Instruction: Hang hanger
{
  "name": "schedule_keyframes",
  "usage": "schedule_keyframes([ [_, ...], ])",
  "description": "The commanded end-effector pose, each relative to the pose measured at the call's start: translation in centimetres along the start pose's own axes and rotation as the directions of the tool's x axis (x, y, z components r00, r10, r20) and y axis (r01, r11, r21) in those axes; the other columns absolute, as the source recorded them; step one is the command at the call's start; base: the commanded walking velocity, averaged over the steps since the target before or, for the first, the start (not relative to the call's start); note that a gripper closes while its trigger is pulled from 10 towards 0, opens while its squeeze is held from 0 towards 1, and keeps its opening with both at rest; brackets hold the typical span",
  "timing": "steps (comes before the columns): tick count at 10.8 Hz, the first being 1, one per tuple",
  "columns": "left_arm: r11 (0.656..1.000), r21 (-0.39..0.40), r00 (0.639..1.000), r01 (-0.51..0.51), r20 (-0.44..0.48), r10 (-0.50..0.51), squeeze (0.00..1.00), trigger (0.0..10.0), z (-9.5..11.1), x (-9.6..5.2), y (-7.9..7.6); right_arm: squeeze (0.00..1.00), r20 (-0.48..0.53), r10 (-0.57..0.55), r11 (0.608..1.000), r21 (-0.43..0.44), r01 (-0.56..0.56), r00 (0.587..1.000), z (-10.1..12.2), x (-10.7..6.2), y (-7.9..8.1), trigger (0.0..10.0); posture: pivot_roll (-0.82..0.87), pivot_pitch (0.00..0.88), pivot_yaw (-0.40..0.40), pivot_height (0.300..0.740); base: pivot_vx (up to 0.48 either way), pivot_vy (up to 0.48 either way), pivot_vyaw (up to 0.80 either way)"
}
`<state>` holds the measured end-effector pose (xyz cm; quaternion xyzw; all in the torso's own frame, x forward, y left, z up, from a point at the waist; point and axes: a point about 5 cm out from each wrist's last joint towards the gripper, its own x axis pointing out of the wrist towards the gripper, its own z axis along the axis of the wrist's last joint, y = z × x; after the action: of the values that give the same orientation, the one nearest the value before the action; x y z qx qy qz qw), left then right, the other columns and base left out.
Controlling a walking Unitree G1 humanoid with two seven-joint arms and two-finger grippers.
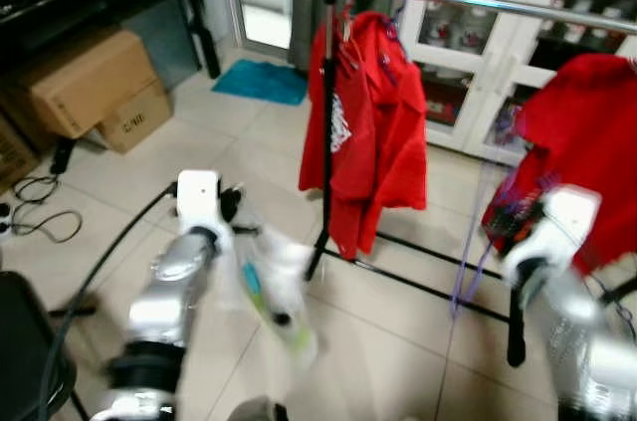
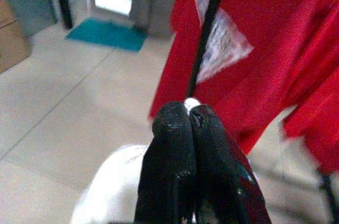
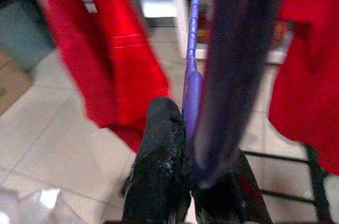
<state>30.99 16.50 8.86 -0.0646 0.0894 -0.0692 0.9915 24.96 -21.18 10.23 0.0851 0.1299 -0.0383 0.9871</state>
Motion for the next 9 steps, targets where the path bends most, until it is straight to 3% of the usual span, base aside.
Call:
schedule_keyframes([
  [1,0.995,0.000,0.987,-0.101,0.124,0.100,0.00,10.0,1.8,-0.3,0.8,0.00,0.007,-0.046,0.998,-0.032,0.047,0.999,-0.4,-1.2,-0.2,10.0,-0.01,0.000,0.053,0.740,0.000,0.000,0.00],
  [2,1.000,0.018,1.000,-0.005,0.014,0.005,0.00,10.0,1.2,-0.7,0.7,0.00,-0.025,-0.060,0.997,-0.041,0.059,0.998,-1.1,-1.7,-0.4,10.0,-0.01,0.000,0.058,0.740,0.000,0.000,-0.41],
  [3,0.981,-0.032,0.981,0.193,-0.007,-0.194,0.00,10.0,0.7,-1.6,0.1,0.00,-0.040,-0.093,0.995,-0.043,0.092,0.995,-1.5,-1.9,-0.9,10.0,-0.02,0.000,0.059,0.740,0.000,0.000,-0.80],
  [4,0.987,0.092,0.989,0.133,-0.071,-0.126,0.00,10.0,-0.2,-1.8,0.8,0.00,-0.045,-0.148,0.988,-0.038,0.147,0.988,-1.7,-2.2,-1.5,10.0,-0.02,0.000,0.060,0.740,0.000,0.000,-0.80],
  [5,0.982,0.164,0.995,0.095,-0.043,-0.089,0.00,10.0,-0.2,-1.8,1.0,0.00,-0.037,-0.194,0.978,-0.082,0.191,0.980,-1.8,-2.5,-1.8,10.0,-0.02,0.000,0.047,0.740,0.000,0.000,-0.80],
  [6,0.994,0.104,0.996,0.040,0.076,-0.048,0.00,10.0,0.7,-1.8,0.9,0.00,-0.032,-0.216,0.975,-0.066,0.214,0.976,-1.9,-2.6,-1.7,10.0,-0.01,0.000,0.047,0.740,0.000,0.000,-0.80],
  [7,0.995,0.085,0.992,0.046,0.110,-0.055,0.00,10.0,1.2,-1.7,0.6,0.00,-0.029,-0.198,0.974,-0.121,0.193,0.980,-1.8,-2.3,-1.5,10.0,-0.02,0.000,0.059,0.740,0.000,0.000,-0.80],
  [8,0.995,0.100,0.987,0.025,0.153,-0.040,0.00,10.0,1.8,-1.5,0.6,0.00,-0.028,-0.207,0.975,-0.090,0.204,0.978,-1.9,-2.2,-1.4,10.0,-0.03,0.000,0.060,0.740,0.000,0.000,-0.80],
  [9,0.985,0.139,0.993,0.098,0.047,-0.105,0.00,10.0,1.6,-1.0,0.5,0.00,-0.013,-0.192,0.979,-0.068,0.191,0.981,-1.4,-2.1,-0.9,10.0,-0.02,0.000,0.051,0.740,0.000,0.000,-0.80],
])
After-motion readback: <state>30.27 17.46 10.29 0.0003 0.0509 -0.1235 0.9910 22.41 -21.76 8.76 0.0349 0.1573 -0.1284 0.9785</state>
